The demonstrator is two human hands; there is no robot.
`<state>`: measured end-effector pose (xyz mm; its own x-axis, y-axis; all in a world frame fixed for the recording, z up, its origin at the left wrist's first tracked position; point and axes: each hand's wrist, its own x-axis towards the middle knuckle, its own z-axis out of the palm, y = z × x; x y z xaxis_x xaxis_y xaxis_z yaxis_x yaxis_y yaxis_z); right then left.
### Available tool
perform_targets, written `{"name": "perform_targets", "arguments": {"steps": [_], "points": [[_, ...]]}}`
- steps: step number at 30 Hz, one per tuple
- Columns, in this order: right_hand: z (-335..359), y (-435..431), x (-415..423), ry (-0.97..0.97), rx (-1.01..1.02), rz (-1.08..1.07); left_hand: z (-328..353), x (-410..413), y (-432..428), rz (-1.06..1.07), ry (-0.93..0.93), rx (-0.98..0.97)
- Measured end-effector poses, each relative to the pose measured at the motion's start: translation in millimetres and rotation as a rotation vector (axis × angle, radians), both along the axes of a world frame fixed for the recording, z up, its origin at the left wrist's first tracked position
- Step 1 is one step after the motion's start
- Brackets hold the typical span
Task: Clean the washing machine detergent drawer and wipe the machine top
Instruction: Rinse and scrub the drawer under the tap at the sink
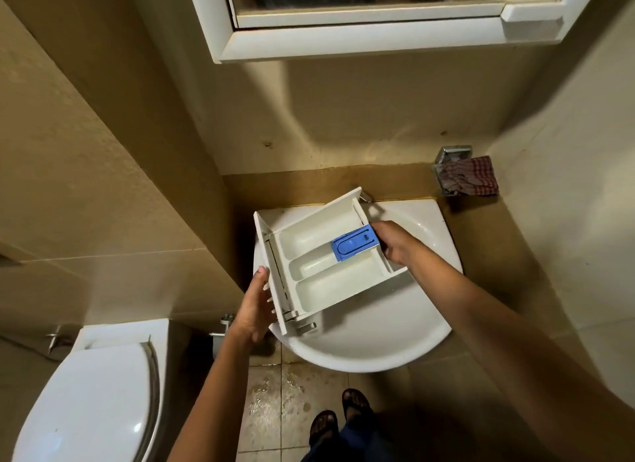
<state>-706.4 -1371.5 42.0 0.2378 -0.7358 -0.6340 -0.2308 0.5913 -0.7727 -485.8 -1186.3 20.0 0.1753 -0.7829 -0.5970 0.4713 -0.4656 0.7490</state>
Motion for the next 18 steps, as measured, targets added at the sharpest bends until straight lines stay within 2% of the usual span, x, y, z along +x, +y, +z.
{"name": "perform_targets", "arguments": {"steps": [5, 10, 18], "points": [[-30, 17, 0, 0.062, 0.205, 0.053, 6, -4, 4, -0.088, 0.029, 0.065], [-45, 31, -5, -0.018, 0.367, 0.074, -1, -7, 6, -0.063, -0.001, 0.187], [-63, 23, -9, -0.02, 0.401, 0.132, -13, -29, 6, 0.007, -0.068, 0.311]]}}
